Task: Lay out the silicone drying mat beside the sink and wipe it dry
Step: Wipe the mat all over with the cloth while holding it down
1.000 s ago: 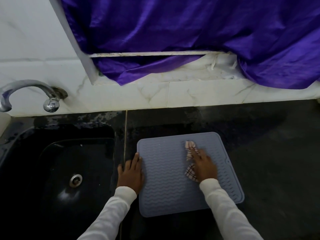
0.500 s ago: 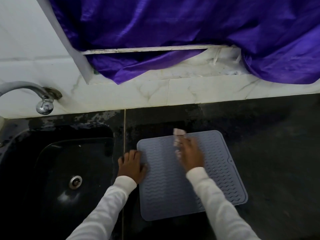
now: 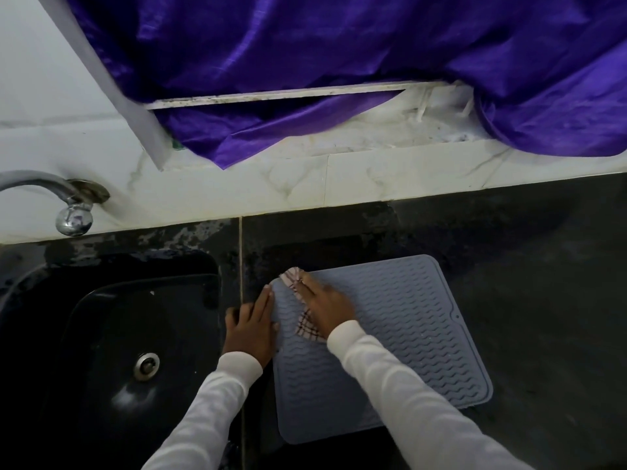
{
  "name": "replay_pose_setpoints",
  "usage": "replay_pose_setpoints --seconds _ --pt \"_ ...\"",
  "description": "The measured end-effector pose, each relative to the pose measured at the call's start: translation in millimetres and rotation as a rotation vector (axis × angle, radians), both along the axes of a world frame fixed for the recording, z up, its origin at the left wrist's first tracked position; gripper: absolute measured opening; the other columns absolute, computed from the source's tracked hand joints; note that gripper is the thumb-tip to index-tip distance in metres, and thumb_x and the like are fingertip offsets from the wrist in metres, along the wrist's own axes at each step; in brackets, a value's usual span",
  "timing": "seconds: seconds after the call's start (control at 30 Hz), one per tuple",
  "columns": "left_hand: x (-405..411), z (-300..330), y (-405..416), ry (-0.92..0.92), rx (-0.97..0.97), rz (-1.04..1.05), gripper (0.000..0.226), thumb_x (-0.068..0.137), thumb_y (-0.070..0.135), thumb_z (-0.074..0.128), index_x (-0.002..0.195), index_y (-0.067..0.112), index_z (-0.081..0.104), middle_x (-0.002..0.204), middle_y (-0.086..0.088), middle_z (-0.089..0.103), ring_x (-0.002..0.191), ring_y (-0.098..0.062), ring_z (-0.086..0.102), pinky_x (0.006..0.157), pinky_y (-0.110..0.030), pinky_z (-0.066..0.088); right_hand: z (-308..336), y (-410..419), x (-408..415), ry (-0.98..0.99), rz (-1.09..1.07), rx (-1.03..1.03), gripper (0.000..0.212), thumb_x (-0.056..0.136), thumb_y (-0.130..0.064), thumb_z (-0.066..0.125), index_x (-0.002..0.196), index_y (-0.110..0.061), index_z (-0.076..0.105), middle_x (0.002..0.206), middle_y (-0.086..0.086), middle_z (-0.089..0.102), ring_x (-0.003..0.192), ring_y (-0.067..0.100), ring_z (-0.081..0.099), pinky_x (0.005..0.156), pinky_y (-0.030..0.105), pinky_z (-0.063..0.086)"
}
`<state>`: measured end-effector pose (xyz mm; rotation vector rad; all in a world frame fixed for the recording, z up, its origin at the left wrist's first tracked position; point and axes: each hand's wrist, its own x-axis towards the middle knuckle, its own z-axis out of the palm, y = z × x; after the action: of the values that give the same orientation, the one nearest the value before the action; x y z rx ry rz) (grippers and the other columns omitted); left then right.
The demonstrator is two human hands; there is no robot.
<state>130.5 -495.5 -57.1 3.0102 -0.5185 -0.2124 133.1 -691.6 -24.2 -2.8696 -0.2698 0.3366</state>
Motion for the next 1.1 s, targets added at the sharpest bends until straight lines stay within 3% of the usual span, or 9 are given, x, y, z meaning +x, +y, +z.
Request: replay_pose_setpoints --seconds 0.1,0.33,0.53,0.67,0.73,0.8,0.87,0.97,1.1 --pt "0 0 -5 -0.019 -0.012 0.011 0.067 0.084 0.032 0.057 0.145 0.013 0.037 0.153 0.003 0.032 0.106 -0.025 0.050 0.092 -0.056 0.040 1 -41 -4 -0.036 -0.059 -0.050 0.072 0.092 -0.007 0.045 0.153 -0.029 0.014 0.161 -0.005 0.010 0.113 0.037 0.053 0.083 0.050 0.052" --pt "-1 -4 -5 -0.021 -0.019 0.044 0.066 0.084 0.035 0.044 0.146 0.013 0.034 0.153 0.004 0.031 0.104 -0.024 0.047 0.095 -0.056 0.038 -10 -172 -25 -0.113 -0.278 -0.088 0.091 0.089 -0.008 0.050 0.146 -0.053 -0.005 0.158 -0.015 0.015 0.113 0.032 0.056 0.082 0.047 0.055" --pt "-3 -2 -8 0.026 -0.044 0.068 0.066 0.090 0.034 0.049 0.149 0.016 0.026 0.156 0.006 0.021 0.115 -0.025 0.041 0.103 -0.058 0.029 -11 -211 -29 -0.050 -0.512 -0.156 0.078 0.087 -0.019 0.058 0.147 -0.048 0.016 0.153 -0.013 0.023 0.098 0.031 0.059 0.077 0.045 0.054" --pt "-4 2 -17 0.095 -0.040 0.115 0.066 0.092 0.032 0.045 0.151 0.020 0.017 0.159 0.011 0.009 0.124 -0.026 0.035 0.108 -0.056 0.020 6 -174 -20 -0.220 -0.806 0.134 0.050 0.087 -0.012 0.054 0.134 -0.028 0.050 0.134 0.001 0.051 0.112 0.029 0.056 0.089 0.039 0.048" --pt "-1 8 -23 0.126 -0.020 0.117 0.065 0.093 0.031 0.042 0.152 0.022 0.015 0.159 0.012 0.004 0.128 -0.025 0.029 0.110 -0.054 0.016 28 -123 -25 -0.296 -0.862 0.340 0.030 0.091 -0.031 0.056 0.121 -0.029 0.062 0.116 -0.002 0.064 0.101 0.021 0.061 0.084 0.032 0.049" --pt "-1 10 -24 0.143 -0.006 0.129 0.065 0.093 0.031 0.039 0.152 0.023 0.012 0.159 0.013 0.001 0.131 -0.023 0.026 0.111 -0.052 0.014 39 -56 -37 -0.247 -0.680 0.399 0.036 0.088 -0.056 0.056 0.113 -0.032 0.066 0.102 -0.008 0.069 0.089 0.014 0.066 0.079 0.032 0.052" --pt "-5 7 -23 0.145 -0.010 0.157 0.066 0.092 0.035 0.040 0.152 0.026 0.012 0.159 0.014 0.001 0.132 -0.022 0.024 0.109 -0.051 0.017 32 13 -54 -0.183 -0.393 0.478 0.035 0.094 -0.044 0.052 0.127 -0.033 0.057 0.125 -0.009 0.061 0.109 0.011 0.061 0.093 0.037 0.050" --pt "-16 -1 -22 0.090 0.007 0.131 0.065 0.089 0.038 0.047 0.149 0.026 0.024 0.158 0.011 0.013 0.131 -0.023 0.027 0.108 -0.054 0.017 10 55 -69 -0.043 -0.115 0.332 0.052 0.101 -0.026 0.031 0.152 -0.024 0.020 0.160 0.005 0.013 0.139 0.027 0.034 0.104 0.046 0.042" --pt "-21 -2 -25 0.042 0.035 0.135 0.064 0.088 0.030 0.051 0.148 0.020 0.030 0.157 0.006 0.020 0.133 -0.026 0.026 0.108 -0.057 0.016 4 31 -67 0.012 -0.071 0.163 0.062 0.101 -0.016 0.038 0.153 -0.028 0.006 0.162 0.002 -0.002 0.128 0.037 0.045 0.099 0.049 0.042"
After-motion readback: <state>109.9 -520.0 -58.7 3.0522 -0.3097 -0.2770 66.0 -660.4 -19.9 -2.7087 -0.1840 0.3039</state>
